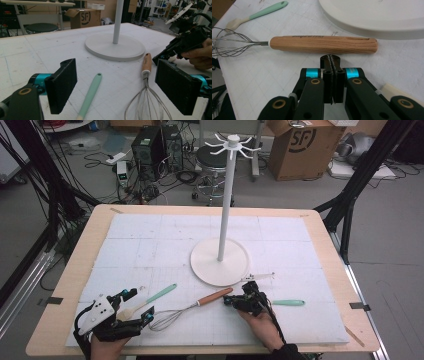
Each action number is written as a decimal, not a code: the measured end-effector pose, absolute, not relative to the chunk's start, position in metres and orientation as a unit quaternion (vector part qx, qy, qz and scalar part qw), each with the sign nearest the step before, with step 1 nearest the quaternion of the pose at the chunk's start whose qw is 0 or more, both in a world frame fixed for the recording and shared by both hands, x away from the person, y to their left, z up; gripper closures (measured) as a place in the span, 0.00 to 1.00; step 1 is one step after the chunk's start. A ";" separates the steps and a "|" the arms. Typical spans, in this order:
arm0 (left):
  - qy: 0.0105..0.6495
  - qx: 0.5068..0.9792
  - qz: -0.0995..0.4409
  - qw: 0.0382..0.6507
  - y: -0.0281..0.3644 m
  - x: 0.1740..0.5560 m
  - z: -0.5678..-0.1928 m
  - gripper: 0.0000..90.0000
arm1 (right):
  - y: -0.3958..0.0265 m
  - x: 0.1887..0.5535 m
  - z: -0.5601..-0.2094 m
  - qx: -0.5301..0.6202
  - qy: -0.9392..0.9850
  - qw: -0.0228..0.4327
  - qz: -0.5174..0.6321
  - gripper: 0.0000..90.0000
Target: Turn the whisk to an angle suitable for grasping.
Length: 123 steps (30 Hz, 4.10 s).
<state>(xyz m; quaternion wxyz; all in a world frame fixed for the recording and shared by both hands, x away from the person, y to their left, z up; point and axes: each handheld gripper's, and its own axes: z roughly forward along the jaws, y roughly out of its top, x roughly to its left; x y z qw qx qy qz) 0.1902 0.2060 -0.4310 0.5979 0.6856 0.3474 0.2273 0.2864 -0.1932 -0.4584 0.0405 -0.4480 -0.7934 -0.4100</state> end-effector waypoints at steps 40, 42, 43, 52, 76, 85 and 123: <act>0.350 0.682 0.235 0.598 0.209 0.186 -0.429 0.21 | -0.136 0.282 -0.442 -0.416 -0.778 0.070 -0.465 1.00; 0.352 0.680 0.236 0.598 0.210 0.186 -0.430 0.21 | -0.125 0.283 -0.441 -0.412 -0.779 0.075 -0.466 1.00; 0.353 0.679 0.237 0.599 0.210 0.185 -0.430 0.21 | -0.119 0.284 -0.441 -0.408 -0.779 0.077 -0.470 1.00; 0.354 0.677 0.241 0.598 0.214 0.181 -0.429 0.21 | -0.081 0.290 -0.450 -0.411 -0.781 0.086 -0.463 1.00; 0.359 0.673 0.243 0.599 0.216 0.180 -0.429 0.21 | -0.082 0.280 -0.450 -0.401 -0.793 0.073 -0.453 1.00; 0.357 0.675 0.243 0.598 0.216 0.180 -0.429 0.21 | -0.087 0.275 -0.449 -0.401 -0.791 0.073 -0.456 1.00; 0.356 0.677 0.243 0.596 0.215 0.180 -0.430 0.21 | -0.164 0.271 -0.442 -0.453 -0.755 0.023 -0.473 1.00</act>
